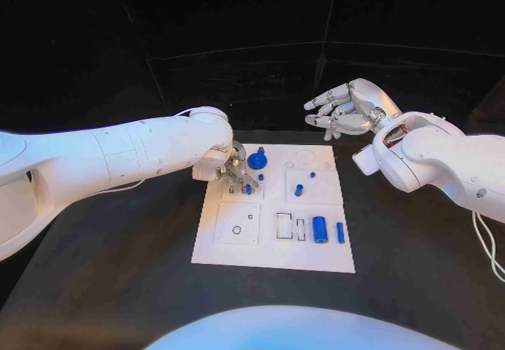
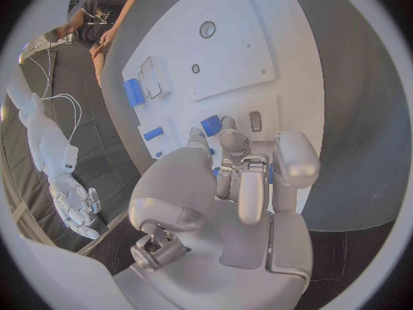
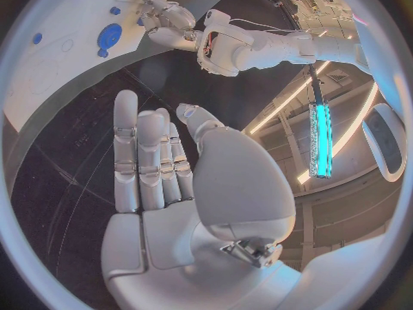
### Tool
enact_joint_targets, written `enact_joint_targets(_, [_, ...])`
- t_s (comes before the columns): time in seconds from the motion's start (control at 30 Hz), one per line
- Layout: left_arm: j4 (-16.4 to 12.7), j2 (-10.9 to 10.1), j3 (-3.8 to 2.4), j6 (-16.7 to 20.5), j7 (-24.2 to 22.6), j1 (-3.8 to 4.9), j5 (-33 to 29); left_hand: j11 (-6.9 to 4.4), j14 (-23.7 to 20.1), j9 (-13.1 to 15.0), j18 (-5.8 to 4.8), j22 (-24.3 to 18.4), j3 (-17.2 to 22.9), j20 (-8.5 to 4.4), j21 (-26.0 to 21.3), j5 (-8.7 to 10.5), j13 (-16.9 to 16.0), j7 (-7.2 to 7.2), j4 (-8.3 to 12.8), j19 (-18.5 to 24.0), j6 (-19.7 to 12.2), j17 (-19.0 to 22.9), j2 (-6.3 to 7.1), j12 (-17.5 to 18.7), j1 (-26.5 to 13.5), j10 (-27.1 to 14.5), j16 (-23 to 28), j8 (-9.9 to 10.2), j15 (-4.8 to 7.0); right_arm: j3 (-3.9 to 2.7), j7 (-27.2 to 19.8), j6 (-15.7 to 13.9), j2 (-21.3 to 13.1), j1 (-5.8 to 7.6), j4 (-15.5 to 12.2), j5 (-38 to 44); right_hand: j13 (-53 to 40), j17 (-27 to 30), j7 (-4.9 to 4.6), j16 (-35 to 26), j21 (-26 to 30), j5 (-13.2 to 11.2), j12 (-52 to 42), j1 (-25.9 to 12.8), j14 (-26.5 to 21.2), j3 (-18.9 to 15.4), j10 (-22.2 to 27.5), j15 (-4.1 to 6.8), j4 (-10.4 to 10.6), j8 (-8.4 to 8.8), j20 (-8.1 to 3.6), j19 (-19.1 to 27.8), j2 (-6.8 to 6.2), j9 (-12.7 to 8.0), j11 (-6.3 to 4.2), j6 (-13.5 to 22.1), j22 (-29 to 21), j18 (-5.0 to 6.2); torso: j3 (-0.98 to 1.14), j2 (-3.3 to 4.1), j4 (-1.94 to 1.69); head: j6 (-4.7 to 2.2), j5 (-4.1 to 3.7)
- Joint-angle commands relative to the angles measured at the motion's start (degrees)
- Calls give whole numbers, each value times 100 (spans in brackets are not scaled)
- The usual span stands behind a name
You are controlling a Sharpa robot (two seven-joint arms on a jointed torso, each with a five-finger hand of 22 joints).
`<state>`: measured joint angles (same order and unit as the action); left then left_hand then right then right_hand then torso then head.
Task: Assemble the parts on the task board
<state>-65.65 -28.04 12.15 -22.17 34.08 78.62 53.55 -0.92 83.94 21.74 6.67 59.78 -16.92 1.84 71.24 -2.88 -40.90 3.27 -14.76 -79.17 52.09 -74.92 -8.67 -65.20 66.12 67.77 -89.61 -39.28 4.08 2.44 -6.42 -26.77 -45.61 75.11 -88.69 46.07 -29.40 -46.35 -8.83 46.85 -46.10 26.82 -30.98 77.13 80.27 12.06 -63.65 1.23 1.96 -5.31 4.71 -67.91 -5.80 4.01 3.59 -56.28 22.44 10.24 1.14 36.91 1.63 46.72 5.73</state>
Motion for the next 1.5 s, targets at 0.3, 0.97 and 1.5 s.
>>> enact_joint_targets(0.3, [-15, 29, -4, 143, -50, 2, -80, -1, 599, 47, -92, 21, 173, -5, 35, -15, -13, -14, 40, -9, -70, -1483, -20, -20, 127, 0, -27, -67, 40, -6, 19, 36, 33, 14, 44, -21, 14, 0, 2, -29, 22, 27, 2, -19, 19, 31, 36, -8, 22, 15, -5, -44, -52, 0, -8, 26, -9, 29, 2, 2, 1, 24, -8])
enact_joint_targets(0.97, [0, 58, -5, 85, -42, -2, -94, 2, 599, 85, -93, 38, 294, -3, 44, -15, -27, -10, 117, -1, -110, -1483, 9, -16, 206, -8, -28, -92, 36, -6, 50, 97, 64, 14, 79, -21, 17, 5, 2, -36, 24, 29, 3, -21, 17, 33, 37, -8, 24, 15, -5, -44, -53, 0, -8, 26, -10, 29, 3, 3, 2, 51, -10])
enact_joint_targets(1.5, [-35, 38, -5, 194, -103, -8, -213, -70, 604, 128, -92, 89, 1364, -47, 70, -22, -8, -83, 995, 17, -258, -1503, -117, 107, 1273, -82, -37, -32, 94, -5, 56, 112, 88, 14, 102, -21, 24, 10, 3, -48, 29, 36, 6, -26, 13, 39, 38, -9, 28, 16, -4, -44, -57, 0, -8, 27, -12, 29, 4, 2, 0, 76, -15])
